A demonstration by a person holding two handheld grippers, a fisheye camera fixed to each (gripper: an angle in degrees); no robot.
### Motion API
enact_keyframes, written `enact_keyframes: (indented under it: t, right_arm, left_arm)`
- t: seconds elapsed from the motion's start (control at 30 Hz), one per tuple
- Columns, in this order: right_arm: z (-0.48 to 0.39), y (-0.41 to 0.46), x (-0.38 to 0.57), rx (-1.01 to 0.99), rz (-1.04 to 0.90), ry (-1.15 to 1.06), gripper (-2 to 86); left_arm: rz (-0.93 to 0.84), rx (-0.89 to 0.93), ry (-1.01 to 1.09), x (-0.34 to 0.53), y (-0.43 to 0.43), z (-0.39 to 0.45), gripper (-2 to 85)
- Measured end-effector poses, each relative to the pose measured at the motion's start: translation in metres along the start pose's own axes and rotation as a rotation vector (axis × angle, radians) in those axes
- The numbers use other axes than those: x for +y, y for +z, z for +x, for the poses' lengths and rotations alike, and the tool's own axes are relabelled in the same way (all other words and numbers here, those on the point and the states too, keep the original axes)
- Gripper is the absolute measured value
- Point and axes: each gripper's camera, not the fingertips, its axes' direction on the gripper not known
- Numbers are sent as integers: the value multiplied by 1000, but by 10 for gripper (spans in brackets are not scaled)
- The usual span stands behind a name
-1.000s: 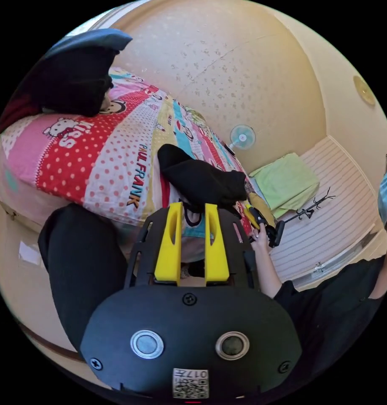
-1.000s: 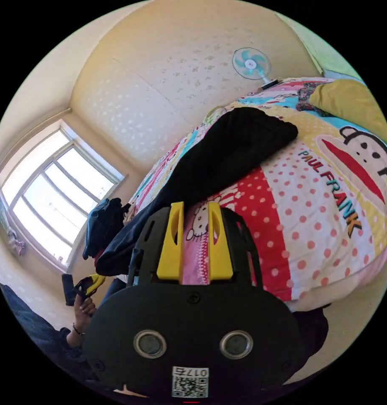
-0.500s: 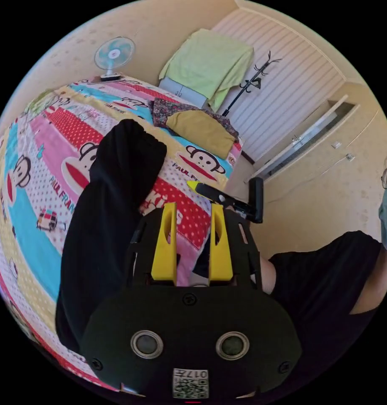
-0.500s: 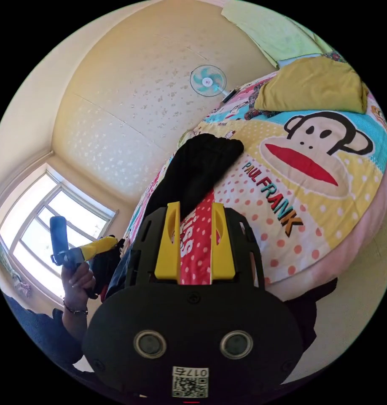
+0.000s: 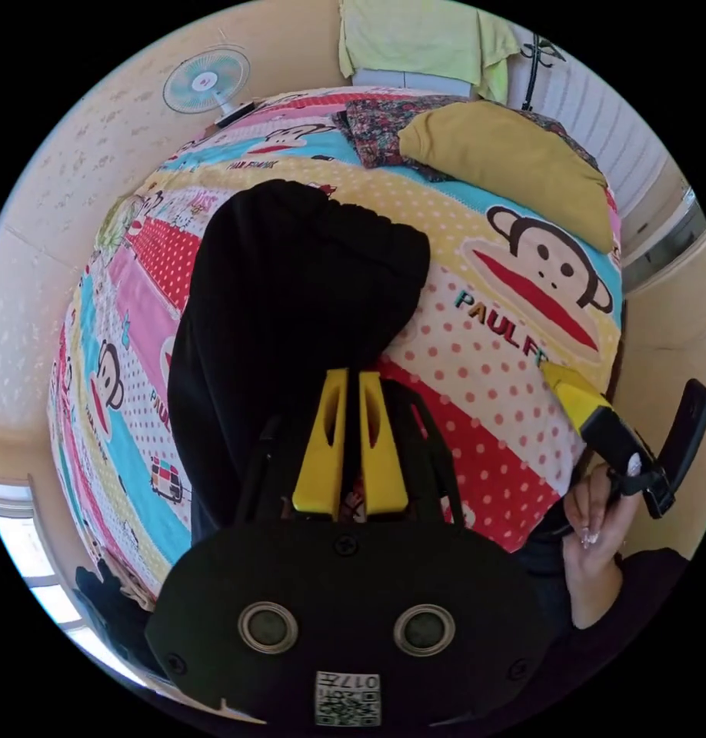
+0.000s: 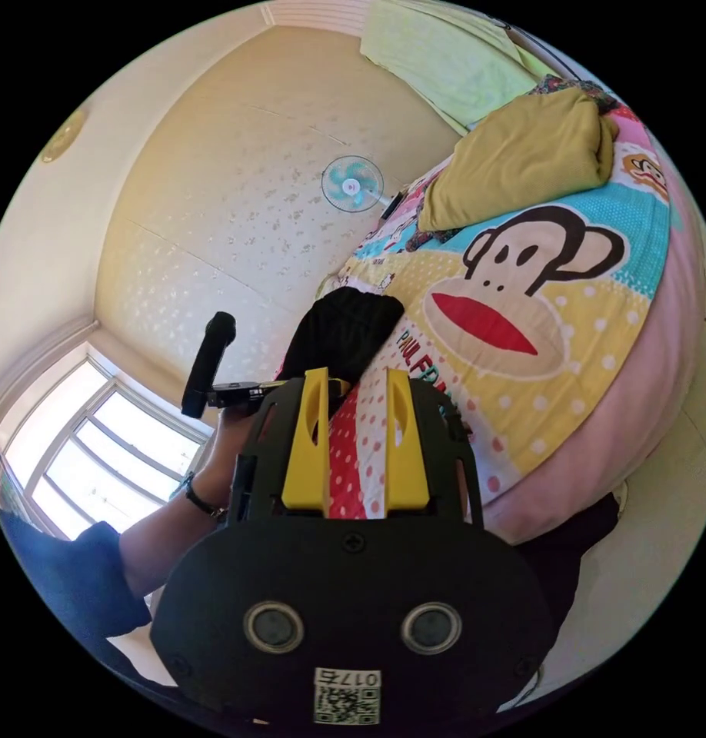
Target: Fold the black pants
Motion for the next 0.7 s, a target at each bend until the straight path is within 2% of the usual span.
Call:
enact_keyframes:
  t: [0.1,0.27,0.47,0.7]
  right_arm:
    - [-4,0,14,-2,-11,0,112]
    - [-11,-3,40,-41,-11,-4,121]
    - [-33,15,90,-151,-79,-16,148]
    - [-63,12,150,-407,-83,-84,247]
  left_arm:
    - [110,130,-51,13,-48,-4,13]
    - [386,85,-167,82,-192,-19,0]
    - [587,108,-258,172,-313,-26,-2]
    - [818,124,-301,292,-436,-6,-3]
